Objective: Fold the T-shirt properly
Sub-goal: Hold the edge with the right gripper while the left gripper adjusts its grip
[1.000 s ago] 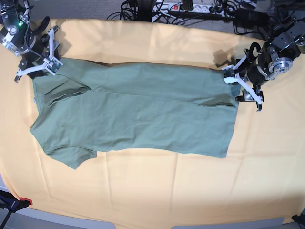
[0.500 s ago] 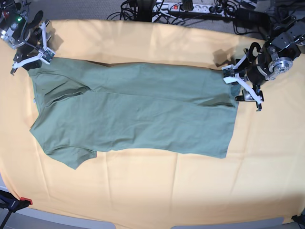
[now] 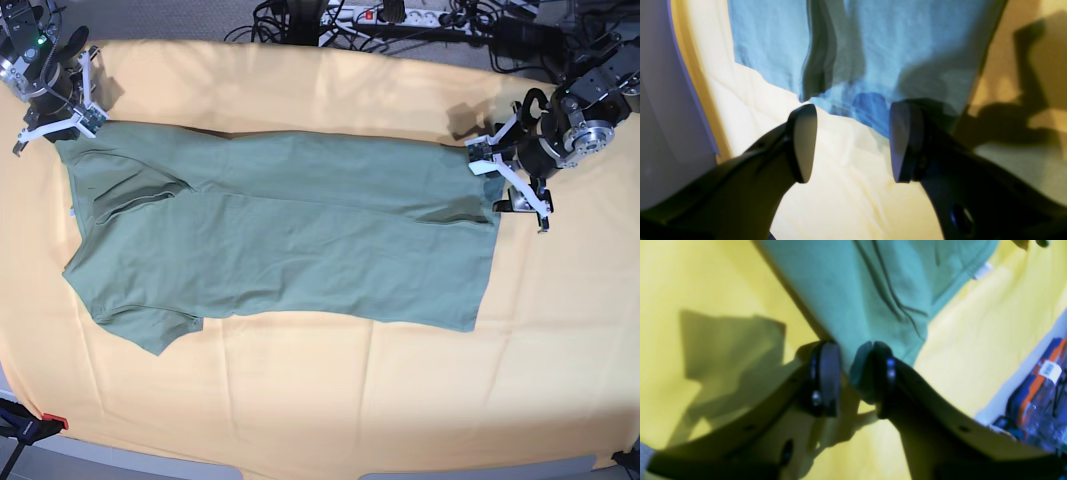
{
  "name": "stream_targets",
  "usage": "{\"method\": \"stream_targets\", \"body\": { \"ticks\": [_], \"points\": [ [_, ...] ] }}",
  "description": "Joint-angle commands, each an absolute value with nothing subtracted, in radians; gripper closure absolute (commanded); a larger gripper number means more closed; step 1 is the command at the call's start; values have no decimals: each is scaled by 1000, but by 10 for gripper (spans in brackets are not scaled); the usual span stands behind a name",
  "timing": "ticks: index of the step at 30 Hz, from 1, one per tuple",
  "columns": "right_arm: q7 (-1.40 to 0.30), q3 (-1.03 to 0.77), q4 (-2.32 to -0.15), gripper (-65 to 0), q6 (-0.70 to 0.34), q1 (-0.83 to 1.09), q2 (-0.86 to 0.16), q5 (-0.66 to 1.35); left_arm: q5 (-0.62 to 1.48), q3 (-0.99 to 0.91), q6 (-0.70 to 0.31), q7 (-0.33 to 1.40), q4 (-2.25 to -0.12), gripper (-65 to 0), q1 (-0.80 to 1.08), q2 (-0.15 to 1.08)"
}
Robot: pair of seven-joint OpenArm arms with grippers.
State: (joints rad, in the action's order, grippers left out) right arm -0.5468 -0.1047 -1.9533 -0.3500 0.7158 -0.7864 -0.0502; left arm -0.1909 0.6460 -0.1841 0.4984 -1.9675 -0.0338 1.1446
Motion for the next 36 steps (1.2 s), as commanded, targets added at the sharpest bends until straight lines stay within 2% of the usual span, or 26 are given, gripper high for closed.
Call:
{"method": "stream_targets", "body": {
  "ticks": [1, 3, 4, 8, 9, 10, 12, 15, 18, 21, 25, 30, 36],
  "points": [
    [-550, -114, -1962, -245, -327, 715, -813, -60, -197, 634, -169, 494, -1979, -342, -47, 1166],
    [-549, -114, -1962, -243, -305, 715, -818, -60, -197, 634, -169, 495, -1979, -342, -47, 1166],
    [-549, -114, -1962, -219, -297, 715, -817, -60, -197, 634, -169, 495, -1979, -342, -47, 1166],
    [-549, -114, -1962, -35, -295, 715, -817, -56, -197, 634, -169, 494, -1979, -289, -47, 1166],
    [-549, -114, -1962, -2, -295, 715, -817, -56, -197, 634, -170, 493, -1979, -282, -47, 1166],
    [-549, -114, -1961, 0, -295, 715, -817, -57, -197, 634, -170, 488, -1979, -281, -47, 1166],
    [-548, -114, -1962, 0, -295, 715, -817, -56, -196, 634, -199, 475, -1979, -281, -47, 1166],
    [-550, -114, -1962, 0, -294, 715, -817, -52, -159, 634, -337, 472, -1979, -282, -47, 1166],
    [-549, -114, -1961, -7, -295, 715, -817, -49, -134, 634, -443, 472, -1979, -325, -47, 1166],
    [-550, -114, -1962, -97, -294, 715, -817, -49, -120, 634, -457, 472, -1979, -371, -47, 1166],
    [-550, -114, -1961, -187, -294, 715, -817, -49, -123, 634, -456, 472, -1979, -374, -48, 1167],
    [-550, -114, -1961, -189, -294, 715, -817, -47, -100, 634, -405, 519, -1979, -373, -104, 1168],
    [-556, -114, -1961, -189, -295, 715, -817, -27, 39, 634, -574, 533, -1996, -373, -196, 1206]
  ]
}}
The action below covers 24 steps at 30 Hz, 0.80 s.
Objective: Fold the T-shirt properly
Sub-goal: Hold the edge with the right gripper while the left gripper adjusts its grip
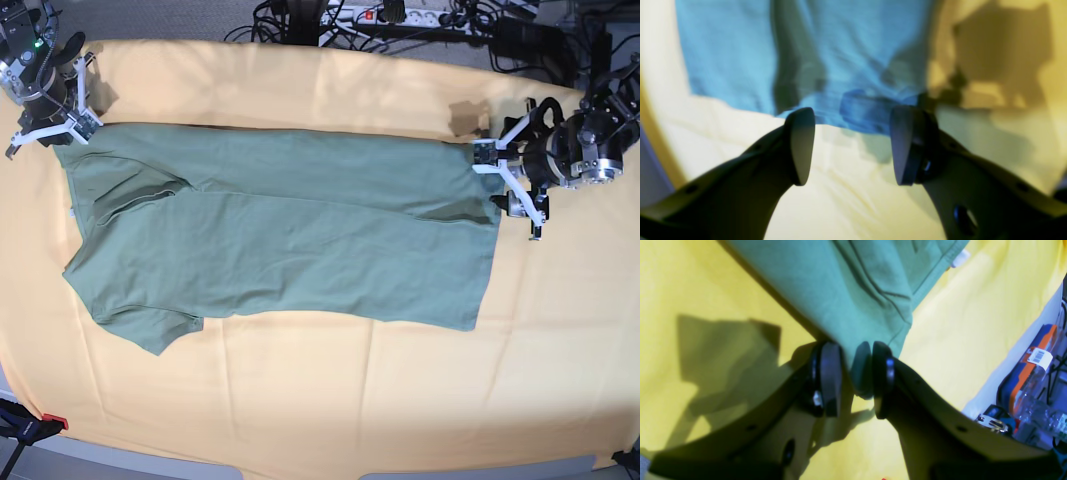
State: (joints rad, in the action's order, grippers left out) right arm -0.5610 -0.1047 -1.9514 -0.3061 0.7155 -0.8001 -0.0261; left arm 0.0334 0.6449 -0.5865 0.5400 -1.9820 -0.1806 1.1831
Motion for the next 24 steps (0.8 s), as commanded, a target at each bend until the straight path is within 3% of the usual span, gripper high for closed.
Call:
{"method": "stream_targets", "body": {
  "ticks": [1, 5, 15, 24],
  "points": [
    [-562, -114, -1961, -189, -294, 715, -817, -27, 59, 634, -602, 533, -2004, -373, -204, 1218],
    [-562, -114, -1961, -189, -294, 715, -817, -27, 93, 634, -663, 533, -2025, -373, -211, 1258],
    [-566, -114, -1961, -189, -283, 715, -815, -26, 100, 634, -697, 533, -2024, -373, -176, 1263],
    [-568, -114, -1961, -189, -265, 715, -815, -26, 52, 634, -658, 528, -1981, -373, -144, 1237]
  ]
}}
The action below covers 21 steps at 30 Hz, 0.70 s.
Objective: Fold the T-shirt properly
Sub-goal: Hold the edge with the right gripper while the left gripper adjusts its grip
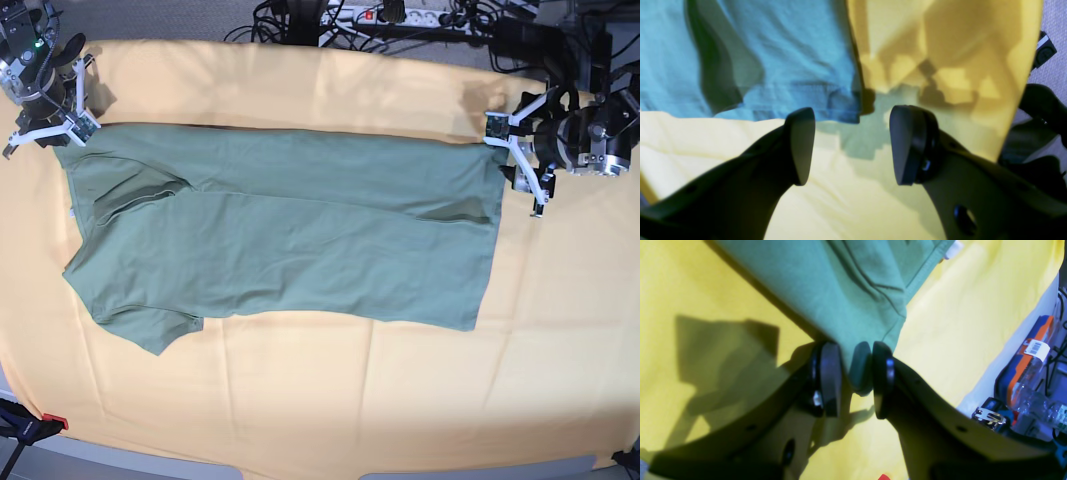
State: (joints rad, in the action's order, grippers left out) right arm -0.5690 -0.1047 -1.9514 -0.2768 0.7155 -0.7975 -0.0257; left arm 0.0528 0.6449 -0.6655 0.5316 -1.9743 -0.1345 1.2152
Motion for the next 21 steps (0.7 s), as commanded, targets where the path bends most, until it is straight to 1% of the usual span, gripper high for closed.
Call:
{"method": "stream_targets", "body": {
  "ticks": [1, 7, 11, 12, 15, 21],
  "points": [
    [-569, -114, -1961, -189, -265, 715, -815, -26, 53, 634, -658, 528, -1974, -373, -144, 1229],
    [-569, -114, -1961, -189, -265, 715, -815, -26, 14, 634, -648, 521, -1956, -373, -144, 1199],
    [-569, -114, -1961, -189, -265, 715, -815, -26, -28, 634, -508, 504, -1956, -373, -144, 1196],
    [-569, -114, -1961, -189, -265, 715, -815, -26, -37, 634, -492, 498, -1956, -373, -144, 1196],
    [-569, -114, -1961, -189, -265, 715, -815, -26, -39, 634, -514, 494, -1956, -373, -144, 1196],
    [-569, -114, -1961, -189, -265, 715, -815, -26, -34, 634, -639, 495, -1956, -373, -144, 1197]
  ]
}}
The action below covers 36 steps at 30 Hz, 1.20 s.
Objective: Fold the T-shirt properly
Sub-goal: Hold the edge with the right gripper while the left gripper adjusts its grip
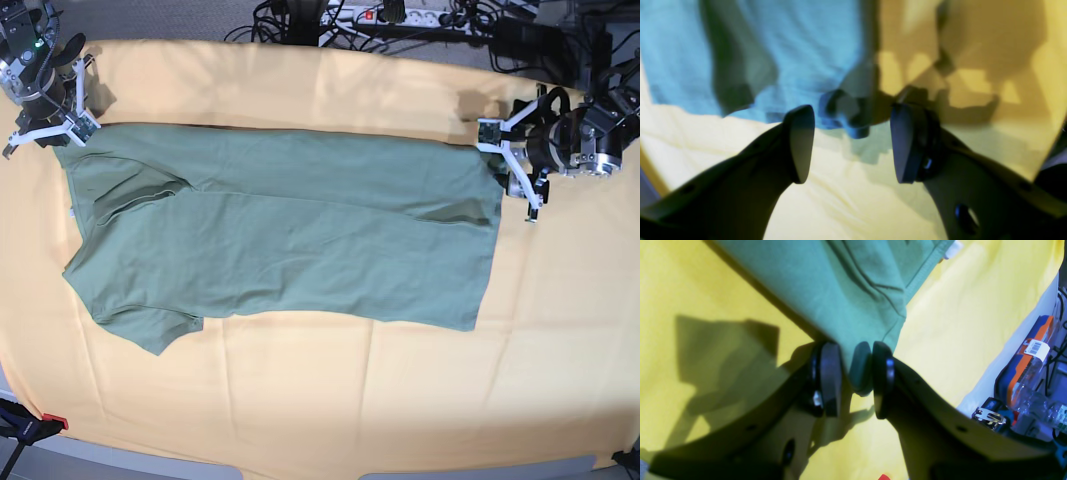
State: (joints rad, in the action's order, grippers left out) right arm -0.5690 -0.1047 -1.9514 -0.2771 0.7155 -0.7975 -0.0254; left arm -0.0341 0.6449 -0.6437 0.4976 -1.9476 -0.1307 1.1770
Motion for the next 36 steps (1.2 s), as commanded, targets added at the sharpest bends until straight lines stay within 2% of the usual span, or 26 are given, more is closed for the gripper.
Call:
{"method": "stream_targets", "body": {
  "ticks": [1, 3, 6, 10, 14, 27, 29, 33, 36],
  "points": [
    [-569, -114, -1961, -189, -265, 715, -815, -26, -29, 634, -651, 495, -1956, -373, -144, 1197],
    [-569, -114, -1961, -189, -265, 715, -815, -26, -24, 634, -686, 495, -1956, -373, -144, 1197],
    [-569, -114, -1961, -189, -265, 715, -815, -26, -18, 634, -686, 494, -1956, -367, -144, 1197],
    [-568, -114, -1961, -189, -265, 715, -815, -26, -20, 634, -621, 494, -1938, -320, -144, 1196],
    [-568, -114, -1961, -189, -265, 715, -815, -26, -61, 634, -588, 463, -1915, -320, -145, 1196],
    [-569, -114, -1961, -189, -264, 715, -815, -26, -75, 634, -587, 407, -1906, -319, -144, 1166],
    [-569, -114, -1961, -189, -264, 715, -815, -26, -74, 634, -587, 406, -1906, -261, -144, 1163],
    [-569, -114, -1962, -189, -264, 715, -815, -27, -75, 634, -551, 410, -1906, -5, -145, 1164],
    [-569, -114, -1963, -168, -264, 715, -815, -28, -76, 634, -502, 416, -1908, 0, -148, 1167]
  ]
}}
